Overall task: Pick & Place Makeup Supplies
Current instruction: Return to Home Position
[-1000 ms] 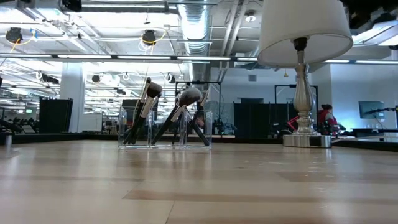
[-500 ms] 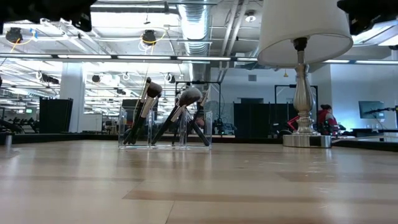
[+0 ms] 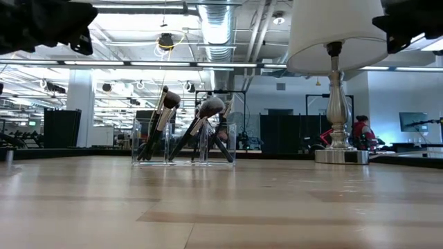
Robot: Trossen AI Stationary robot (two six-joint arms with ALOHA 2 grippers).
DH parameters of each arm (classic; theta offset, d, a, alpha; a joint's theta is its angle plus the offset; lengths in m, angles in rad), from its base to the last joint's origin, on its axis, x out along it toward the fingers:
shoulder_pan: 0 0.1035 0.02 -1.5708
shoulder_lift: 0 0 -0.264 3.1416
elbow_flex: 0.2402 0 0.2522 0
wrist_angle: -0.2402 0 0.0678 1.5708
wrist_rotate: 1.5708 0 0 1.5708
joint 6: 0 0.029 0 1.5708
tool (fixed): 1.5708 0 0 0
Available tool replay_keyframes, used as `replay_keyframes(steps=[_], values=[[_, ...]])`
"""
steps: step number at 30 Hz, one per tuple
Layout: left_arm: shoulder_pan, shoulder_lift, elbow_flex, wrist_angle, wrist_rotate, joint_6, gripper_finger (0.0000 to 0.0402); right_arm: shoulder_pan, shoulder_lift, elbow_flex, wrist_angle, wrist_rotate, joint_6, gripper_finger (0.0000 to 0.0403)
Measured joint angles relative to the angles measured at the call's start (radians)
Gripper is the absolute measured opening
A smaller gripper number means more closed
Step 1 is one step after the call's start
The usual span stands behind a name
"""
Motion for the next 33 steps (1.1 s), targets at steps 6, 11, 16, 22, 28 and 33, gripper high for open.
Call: replay_keyframes(steps=[6,11,16,22,28,33], values=[[0.0,-0.05,-0.019,0.006,0.004,0.018,0.0044,-0.001,0.0,-0.049,0.036,0.006,-0.007,0.0134],[0.0,-0.034,-0.019,0.001,0.003,0.016,0.0044,-0.001,0.0,-0.065,0.06,0.024,0.003,0.0133],[0.0,0.035,-0.019,-0.003,0.003,-0.074,0.0044,-0.001,0.0,-0.136,0.121,0.024,0.037,0.0134],[0.0,0.132,-0.019,0.014,-0.027,0.023,0.0044,-0.001,0.0,-0.213,0.23,0.024,0.036,0.0133],[0.0,0.209,-0.019,0.012,-0.028,0.023,0.0044,-0.001,0.004,-0.258,0.304,0.023,0.03,0.0134],[0.0,0.257,-0.019,0.012,-0.028,0.023,0.0044,-0.001,0.003,-0.258,0.302,0.025,0.001,0.0133]])
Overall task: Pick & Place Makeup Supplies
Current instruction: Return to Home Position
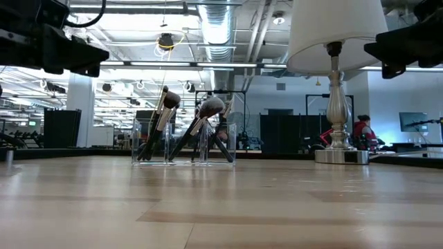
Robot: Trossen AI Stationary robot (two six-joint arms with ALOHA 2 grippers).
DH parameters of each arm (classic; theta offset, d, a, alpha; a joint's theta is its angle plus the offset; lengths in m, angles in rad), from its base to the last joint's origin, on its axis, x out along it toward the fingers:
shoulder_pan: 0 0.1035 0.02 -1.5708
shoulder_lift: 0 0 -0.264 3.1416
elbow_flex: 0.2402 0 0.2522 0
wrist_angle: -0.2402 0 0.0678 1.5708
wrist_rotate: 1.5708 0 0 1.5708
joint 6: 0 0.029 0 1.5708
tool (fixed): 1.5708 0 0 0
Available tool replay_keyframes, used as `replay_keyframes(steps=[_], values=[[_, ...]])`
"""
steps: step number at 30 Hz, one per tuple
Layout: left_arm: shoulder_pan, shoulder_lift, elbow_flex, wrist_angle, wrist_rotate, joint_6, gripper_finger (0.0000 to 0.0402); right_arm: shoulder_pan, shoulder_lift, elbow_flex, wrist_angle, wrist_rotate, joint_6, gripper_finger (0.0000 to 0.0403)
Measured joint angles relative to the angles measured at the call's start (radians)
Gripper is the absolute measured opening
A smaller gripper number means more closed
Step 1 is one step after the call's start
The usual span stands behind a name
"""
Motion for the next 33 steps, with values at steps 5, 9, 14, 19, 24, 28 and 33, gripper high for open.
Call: replay_keyframes(steps=[5,9,14,19,24,28,33], values=[[0.0,0.035,0.0,0.001,0.0,0.0,0.0044,0.0,0.0,0.0,-0.001,-0.001,0.07,0.0134],[0.0,0.05,0.0,0.001,0.0,0.0,0.0044,0.0,0.0,0.0,-0.001,-0.001,0.09,0.0133],[0.0,0.052,0.0,0.001,0.0,0.0,0.0044,0.0,0.0,0.0,-0.002,-0.001,0.087,0.0134],[0.0,0.052,0.0,0.003,0.0,0.0,0.0044,0.0,0.0,0.0,-0.002,-0.001,0.087,0.0133],[0.0,0.052,0.0,0.005,0.001,0.0,0.0044,0.0,0.0,0.0,-0.003,-0.001,0.087,0.0134],[0.0,0.052,0.0,0.008,0.001,0.0,0.0044,0.0,0.0,0.0,-0.003,-0.002,0.087,0.0133],[0.0,0.052,0.0,0.009,0.001,0.0,0.0044,0.0,0.0,0.0,-0.003,-0.002,0.087,0.0134]])
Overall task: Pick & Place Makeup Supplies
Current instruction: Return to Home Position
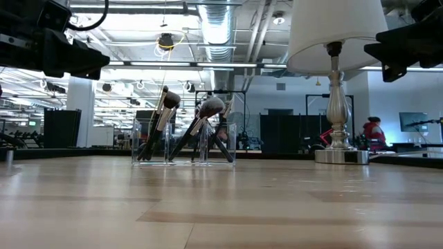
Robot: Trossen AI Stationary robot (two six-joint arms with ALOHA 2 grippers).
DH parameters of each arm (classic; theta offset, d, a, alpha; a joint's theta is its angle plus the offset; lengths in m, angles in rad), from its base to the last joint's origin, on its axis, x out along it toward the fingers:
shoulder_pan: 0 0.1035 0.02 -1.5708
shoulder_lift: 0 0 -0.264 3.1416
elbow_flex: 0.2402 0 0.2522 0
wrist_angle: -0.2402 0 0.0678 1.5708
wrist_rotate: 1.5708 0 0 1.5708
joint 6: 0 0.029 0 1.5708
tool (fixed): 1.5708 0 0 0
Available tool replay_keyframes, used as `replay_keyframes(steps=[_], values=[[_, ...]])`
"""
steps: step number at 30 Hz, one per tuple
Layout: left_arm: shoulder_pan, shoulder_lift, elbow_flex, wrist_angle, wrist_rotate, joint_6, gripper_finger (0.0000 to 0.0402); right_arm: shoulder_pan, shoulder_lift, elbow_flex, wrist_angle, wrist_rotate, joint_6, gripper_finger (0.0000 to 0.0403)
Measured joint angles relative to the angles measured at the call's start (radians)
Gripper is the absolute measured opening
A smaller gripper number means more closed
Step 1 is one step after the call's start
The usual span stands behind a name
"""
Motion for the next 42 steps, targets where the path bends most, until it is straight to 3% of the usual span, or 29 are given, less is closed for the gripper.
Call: replay_keyframes(steps=[42], values=[[0.0,0.0,0.0,0.015,0.0,0.0,0.0044,0.0,0.0,0.0,-0.001,0.0,0.0,0.0134]])
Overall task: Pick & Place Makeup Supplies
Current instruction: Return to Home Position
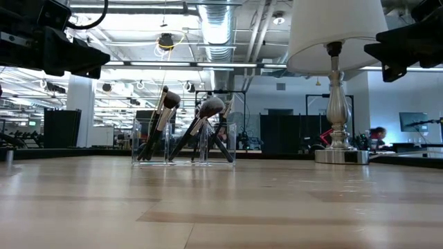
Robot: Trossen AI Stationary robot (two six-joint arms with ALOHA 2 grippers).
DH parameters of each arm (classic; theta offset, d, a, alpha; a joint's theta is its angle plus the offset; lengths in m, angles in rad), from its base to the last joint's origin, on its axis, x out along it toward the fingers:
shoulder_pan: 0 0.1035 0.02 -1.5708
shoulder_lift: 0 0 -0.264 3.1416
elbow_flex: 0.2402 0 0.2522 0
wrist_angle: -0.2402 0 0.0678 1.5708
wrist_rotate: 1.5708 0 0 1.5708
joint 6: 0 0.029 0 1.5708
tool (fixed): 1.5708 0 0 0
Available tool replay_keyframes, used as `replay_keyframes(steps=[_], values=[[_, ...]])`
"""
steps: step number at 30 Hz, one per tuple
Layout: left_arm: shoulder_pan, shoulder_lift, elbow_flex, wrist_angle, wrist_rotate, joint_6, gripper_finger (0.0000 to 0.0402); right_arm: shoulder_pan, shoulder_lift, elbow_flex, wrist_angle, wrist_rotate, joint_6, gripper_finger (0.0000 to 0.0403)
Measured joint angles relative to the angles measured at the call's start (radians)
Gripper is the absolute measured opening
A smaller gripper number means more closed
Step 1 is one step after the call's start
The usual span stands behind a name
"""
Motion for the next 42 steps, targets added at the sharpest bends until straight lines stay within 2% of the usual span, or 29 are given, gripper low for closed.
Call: replay_keyframes(steps=[42], values=[[0.0,0.0,0.0,0.022,0.0,0.0,0.0044,0.0,0.0,0.0,0.0,0.0,0.0,0.0134]])
